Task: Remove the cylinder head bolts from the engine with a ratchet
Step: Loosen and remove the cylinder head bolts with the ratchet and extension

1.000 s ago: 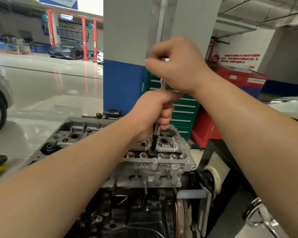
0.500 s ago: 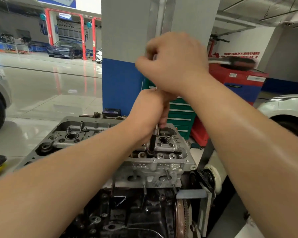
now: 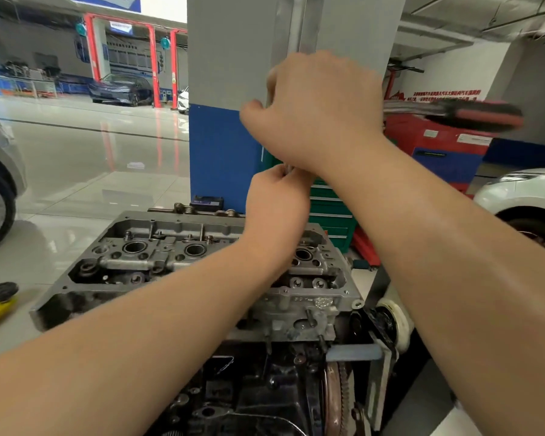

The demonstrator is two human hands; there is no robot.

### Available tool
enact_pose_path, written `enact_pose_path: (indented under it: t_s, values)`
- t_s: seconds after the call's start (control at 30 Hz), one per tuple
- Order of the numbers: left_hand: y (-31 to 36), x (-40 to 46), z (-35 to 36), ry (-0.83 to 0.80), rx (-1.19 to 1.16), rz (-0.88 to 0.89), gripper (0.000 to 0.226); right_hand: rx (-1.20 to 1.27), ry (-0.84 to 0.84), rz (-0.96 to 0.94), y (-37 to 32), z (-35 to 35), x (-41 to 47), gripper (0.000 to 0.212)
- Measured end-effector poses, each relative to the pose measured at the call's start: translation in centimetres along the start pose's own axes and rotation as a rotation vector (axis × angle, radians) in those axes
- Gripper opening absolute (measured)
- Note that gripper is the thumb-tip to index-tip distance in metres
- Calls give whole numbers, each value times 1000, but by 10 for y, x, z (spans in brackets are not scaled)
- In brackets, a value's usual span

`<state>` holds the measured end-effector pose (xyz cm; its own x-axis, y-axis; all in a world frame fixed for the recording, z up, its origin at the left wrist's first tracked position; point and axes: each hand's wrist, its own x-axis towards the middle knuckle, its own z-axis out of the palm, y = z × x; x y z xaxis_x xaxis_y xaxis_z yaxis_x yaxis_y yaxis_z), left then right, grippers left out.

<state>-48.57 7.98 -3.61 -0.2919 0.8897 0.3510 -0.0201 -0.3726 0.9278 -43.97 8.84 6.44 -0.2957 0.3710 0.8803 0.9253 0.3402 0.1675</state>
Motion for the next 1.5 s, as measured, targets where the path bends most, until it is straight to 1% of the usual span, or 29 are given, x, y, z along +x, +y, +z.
enact_pose_path:
  t_s: [0.03,0.1,0.13,0.17,0.2,0.23,0.27,0.3,0.33,0.4,0.43,0.47,0.5,0.53,0.57,0.63,0.67,0.7,0.77,0.83,0.87,0.9,0.97,1.0,1.1,1.17,1.27,1.43,1.5]
  values:
    - [3,3,-4,-119,-49,-50,30,172,-57,-14,8,1,1,35]
    - [7,9,-13,-454,-130,-150,49,731,-202,24,25,-1,1,31]
    - [7,10,-16,-542,-130,-172,53,917,-239,52,30,-1,-1,30]
    - [8,10,-17,-561,-124,-184,54,945,-250,81,32,0,-1,30]
    - [8,10,-16,-503,-73,-160,51,839,-232,110,31,4,2,30]
    - [8,8,-13,-401,8,-111,45,657,-203,128,27,8,4,31]
    - [6,5,-9,-273,96,-39,41,397,-160,152,23,11,5,31]
    - [2,1,-5,-163,129,18,40,156,-140,182,19,10,5,31]
    - [-5,-3,0,-92,107,43,40,0,-129,190,16,8,4,32]
    - [-11,-12,7,-35,-13,50,28,-138,-86,175,7,3,-1,35]
    - [-12,-13,9,1,-32,54,22,-153,-42,147,2,1,-4,35]
    - [-10,-11,8,42,-31,54,22,-134,5,107,0,0,-5,35]
    - [-7,-7,6,46,-33,24,24,-90,28,75,-1,1,-4,34]
    - [-5,-3,2,-4,-41,-27,27,11,22,48,2,3,-3,35]
    - [-1,2,-2,-115,-62,-92,29,193,-27,35,8,4,-1,36]
    - [2,10,-12,-424,-123,-175,50,736,-161,81,20,4,0,32]
    - [3,10,-15,-491,-120,-189,55,890,-194,102,24,5,1,31]
    - [3,11,-15,-492,-117,-201,55,904,-205,120,25,7,2,30]
    - [3,9,-11,-320,-7,-140,45,683,-179,153,19,14,7,32]
    - [3,5,-5,-81,98,10,33,329,-105,188,10,17,9,33]
    - [2,4,-2,-17,76,52,26,191,-81,201,6,17,8,33]
    - [2,2,1,10,42,50,19,91,-59,208,5,16,6,33]
    - [4,1,5,32,12,16,21,-8,-17,202,3,15,2,34]
    - [4,2,7,42,17,5,21,-17,-12,197,3,15,1,33]
    - [4,4,9,56,28,-6,10,41,-22,195,5,12,2,24]
    - [2,5,8,41,41,-7,9,67,-27,198,6,12,1,20]
    - [1,4,7,21,4,17,9,81,-11,209,6,13,-1,23]
    - [2,4,6,5,-8,7,16,93,20,215,6,12,-2,30]
    - [-1,7,6,-12,-4,10,11,107,18,215,8,13,-2,31]
